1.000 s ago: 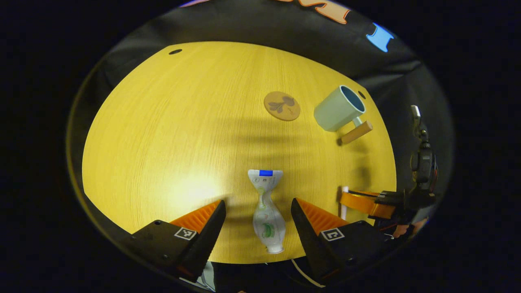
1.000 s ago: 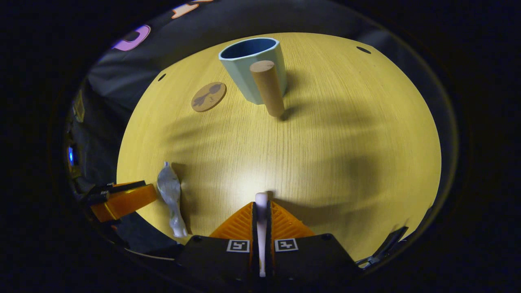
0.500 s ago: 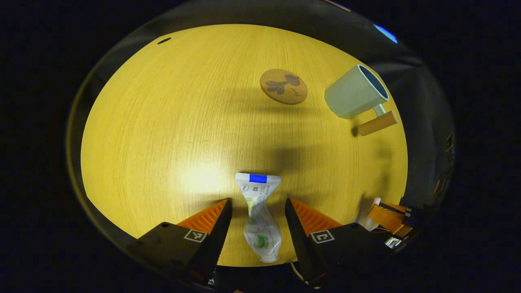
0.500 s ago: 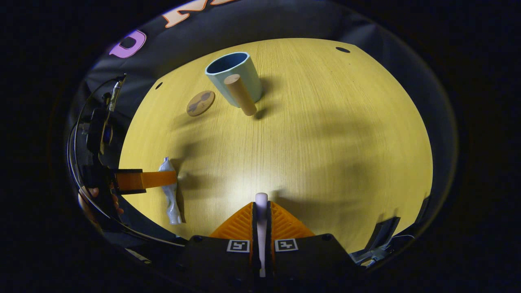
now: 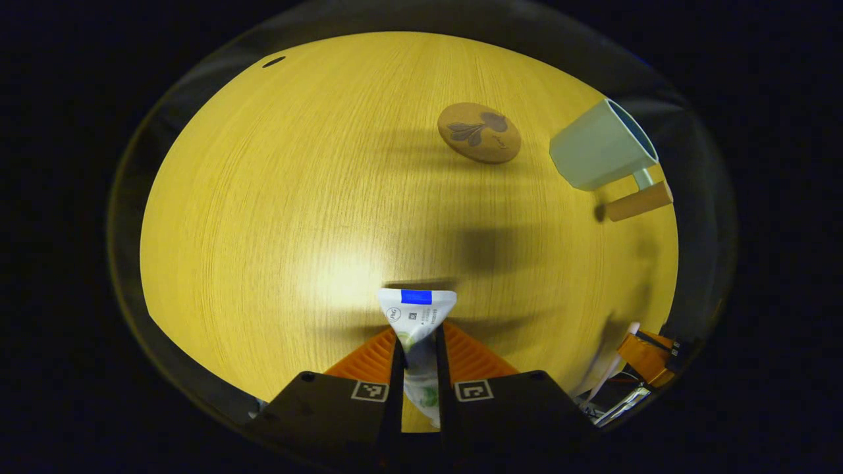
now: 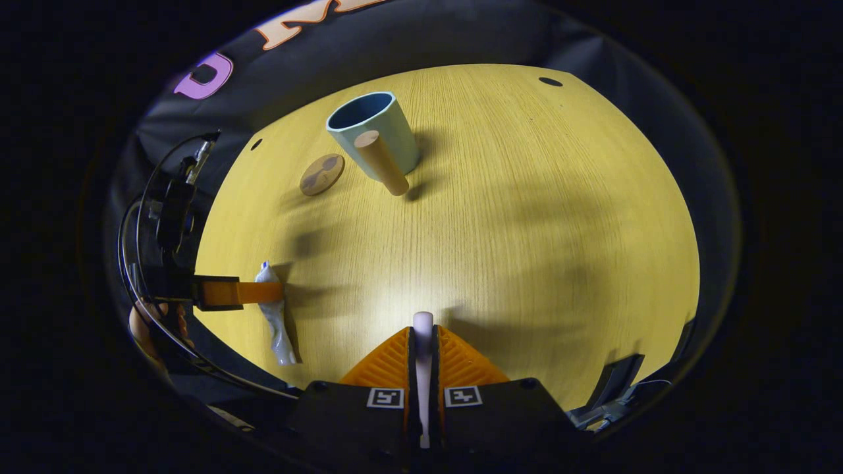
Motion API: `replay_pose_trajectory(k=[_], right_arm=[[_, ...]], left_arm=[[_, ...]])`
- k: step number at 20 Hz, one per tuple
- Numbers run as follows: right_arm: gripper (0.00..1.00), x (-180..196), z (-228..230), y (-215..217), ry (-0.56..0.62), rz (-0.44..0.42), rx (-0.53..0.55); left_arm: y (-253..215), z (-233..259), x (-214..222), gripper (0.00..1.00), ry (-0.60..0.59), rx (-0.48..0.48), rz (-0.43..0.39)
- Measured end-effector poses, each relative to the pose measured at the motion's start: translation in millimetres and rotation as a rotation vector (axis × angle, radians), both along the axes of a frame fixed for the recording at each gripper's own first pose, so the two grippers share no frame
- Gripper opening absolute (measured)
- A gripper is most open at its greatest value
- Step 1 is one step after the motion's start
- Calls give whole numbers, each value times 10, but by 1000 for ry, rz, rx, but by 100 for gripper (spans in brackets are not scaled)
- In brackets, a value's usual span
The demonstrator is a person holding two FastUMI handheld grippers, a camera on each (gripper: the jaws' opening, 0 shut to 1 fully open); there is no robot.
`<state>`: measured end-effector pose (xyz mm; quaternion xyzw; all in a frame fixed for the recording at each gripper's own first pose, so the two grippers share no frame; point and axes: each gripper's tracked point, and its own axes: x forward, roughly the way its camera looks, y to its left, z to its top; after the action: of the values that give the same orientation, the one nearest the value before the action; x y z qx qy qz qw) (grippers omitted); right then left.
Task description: Put the toothbrush and toothpaste on the desktop into the cup, then pick up the cup and place it on the coaster on the desktop.
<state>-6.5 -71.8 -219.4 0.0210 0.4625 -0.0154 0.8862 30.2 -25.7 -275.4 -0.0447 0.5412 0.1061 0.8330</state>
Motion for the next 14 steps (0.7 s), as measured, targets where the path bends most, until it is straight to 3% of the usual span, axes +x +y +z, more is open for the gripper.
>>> replay_pose_trajectory(k=[3,7,9,14], right_arm=[[8,71,64,27,-32,-2,12],[8,245,283,69,-139,-6,31],[5,358,497,89,-232,8,25],[8,602,1247,312,-545,82,28]], left_arm=[[1,7,6,12,-23,-21,-11],[-6,57,31,8,-76,-67,-6],[2,179,90,6,-141,-70,-16],[-50,651,242,3,-323,-71,-78]])
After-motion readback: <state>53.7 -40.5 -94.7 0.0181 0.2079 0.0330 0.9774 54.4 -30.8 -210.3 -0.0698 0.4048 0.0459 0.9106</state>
